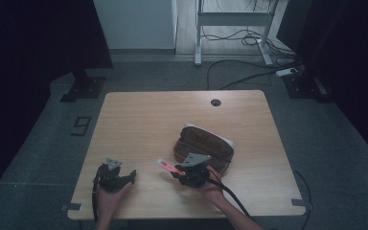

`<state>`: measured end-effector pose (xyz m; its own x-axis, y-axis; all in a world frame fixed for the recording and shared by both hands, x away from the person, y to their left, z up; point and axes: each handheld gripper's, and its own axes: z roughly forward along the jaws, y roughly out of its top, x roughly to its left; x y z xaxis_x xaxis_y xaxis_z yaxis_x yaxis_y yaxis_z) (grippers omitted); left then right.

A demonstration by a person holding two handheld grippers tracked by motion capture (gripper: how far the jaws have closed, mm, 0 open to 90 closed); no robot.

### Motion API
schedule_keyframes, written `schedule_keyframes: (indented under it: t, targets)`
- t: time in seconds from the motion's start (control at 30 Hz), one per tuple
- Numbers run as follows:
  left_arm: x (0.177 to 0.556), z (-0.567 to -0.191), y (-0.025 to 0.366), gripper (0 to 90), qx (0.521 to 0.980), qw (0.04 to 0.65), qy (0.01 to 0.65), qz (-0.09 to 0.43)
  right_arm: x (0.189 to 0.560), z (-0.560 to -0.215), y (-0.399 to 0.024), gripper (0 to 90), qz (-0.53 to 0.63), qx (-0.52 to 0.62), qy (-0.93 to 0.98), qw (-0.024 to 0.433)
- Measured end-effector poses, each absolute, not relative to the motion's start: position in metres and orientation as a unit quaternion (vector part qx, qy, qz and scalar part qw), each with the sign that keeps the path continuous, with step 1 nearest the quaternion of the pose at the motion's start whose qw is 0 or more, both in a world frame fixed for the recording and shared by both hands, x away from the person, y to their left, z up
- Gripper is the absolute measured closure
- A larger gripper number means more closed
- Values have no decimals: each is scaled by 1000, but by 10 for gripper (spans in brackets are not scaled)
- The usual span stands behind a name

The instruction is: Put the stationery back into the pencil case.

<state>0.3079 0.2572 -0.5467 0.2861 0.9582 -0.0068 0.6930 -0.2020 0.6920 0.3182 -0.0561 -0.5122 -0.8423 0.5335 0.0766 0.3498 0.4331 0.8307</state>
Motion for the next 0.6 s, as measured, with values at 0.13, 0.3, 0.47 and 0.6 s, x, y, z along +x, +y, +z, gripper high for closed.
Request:
schedule_keyframes:
  t: [0.13, 0.3, 0.47, 0.6]
  targets:
    - [308, -547, 257, 164, 743, 301, 555, 220, 320, -509, -60, 657, 466, 265, 838, 101]
    - [308, -547, 257, 164, 743, 301, 555, 220, 324, -502, -70, 657, 475, 272, 830, 104]
    - [308, -547, 257, 164, 743, 301, 555, 220, 326, -499, -75, 657, 479, 275, 827, 105]
    - [308, -547, 257, 164, 743, 301, 556, 220, 327, -497, -79, 657, 481, 277, 825, 107]
